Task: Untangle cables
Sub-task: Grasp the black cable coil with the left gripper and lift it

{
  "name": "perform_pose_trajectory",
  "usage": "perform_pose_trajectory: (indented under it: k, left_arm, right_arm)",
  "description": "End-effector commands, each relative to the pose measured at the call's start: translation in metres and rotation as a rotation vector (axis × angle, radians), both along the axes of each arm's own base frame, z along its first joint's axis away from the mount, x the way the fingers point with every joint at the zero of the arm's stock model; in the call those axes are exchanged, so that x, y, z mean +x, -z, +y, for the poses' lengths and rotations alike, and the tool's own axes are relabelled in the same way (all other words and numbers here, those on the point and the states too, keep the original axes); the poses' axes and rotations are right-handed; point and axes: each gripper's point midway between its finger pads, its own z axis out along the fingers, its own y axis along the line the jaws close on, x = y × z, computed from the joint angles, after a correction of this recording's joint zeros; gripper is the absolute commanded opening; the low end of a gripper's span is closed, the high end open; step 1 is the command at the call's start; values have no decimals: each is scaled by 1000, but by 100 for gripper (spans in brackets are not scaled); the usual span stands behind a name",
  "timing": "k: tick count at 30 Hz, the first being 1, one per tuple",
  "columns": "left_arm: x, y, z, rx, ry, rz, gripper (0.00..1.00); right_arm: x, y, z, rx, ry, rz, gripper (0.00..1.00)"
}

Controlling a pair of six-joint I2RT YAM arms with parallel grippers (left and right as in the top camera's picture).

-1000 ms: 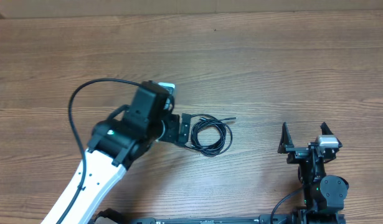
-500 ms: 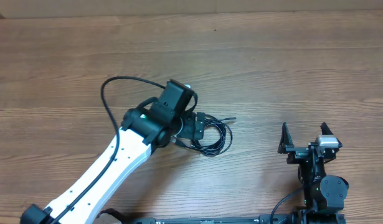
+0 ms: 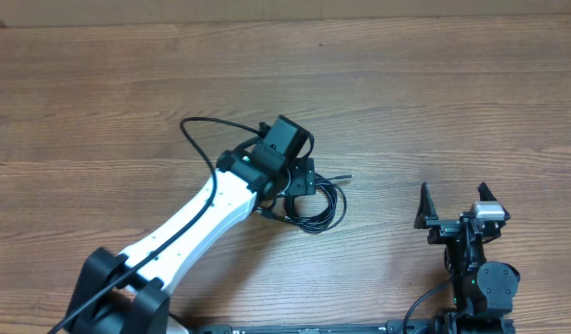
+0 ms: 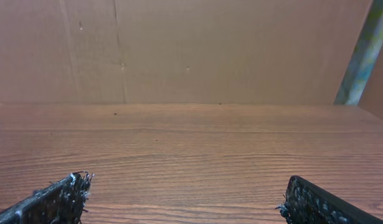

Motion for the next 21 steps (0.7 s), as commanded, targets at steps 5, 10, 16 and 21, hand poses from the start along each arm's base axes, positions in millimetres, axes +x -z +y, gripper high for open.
perform_pose_trajectory:
  k: [5, 10, 16, 21]
  left_arm:
    - [-1, 43, -3, 75, 0, 85, 64]
    - [-4, 66, -1, 109, 2, 132, 40]
    - [-7, 81, 1, 136, 6, 164, 31]
    - [-3, 83, -2, 153, 105, 135, 11]
  right_arm:
    - [0, 2, -1, 5, 6, -4, 100]
    - [0, 2, -1, 5, 6, -4, 100]
    - [0, 2, -1, 5, 6, -4, 100]
    - [0, 2, -1, 5, 6, -4, 100]
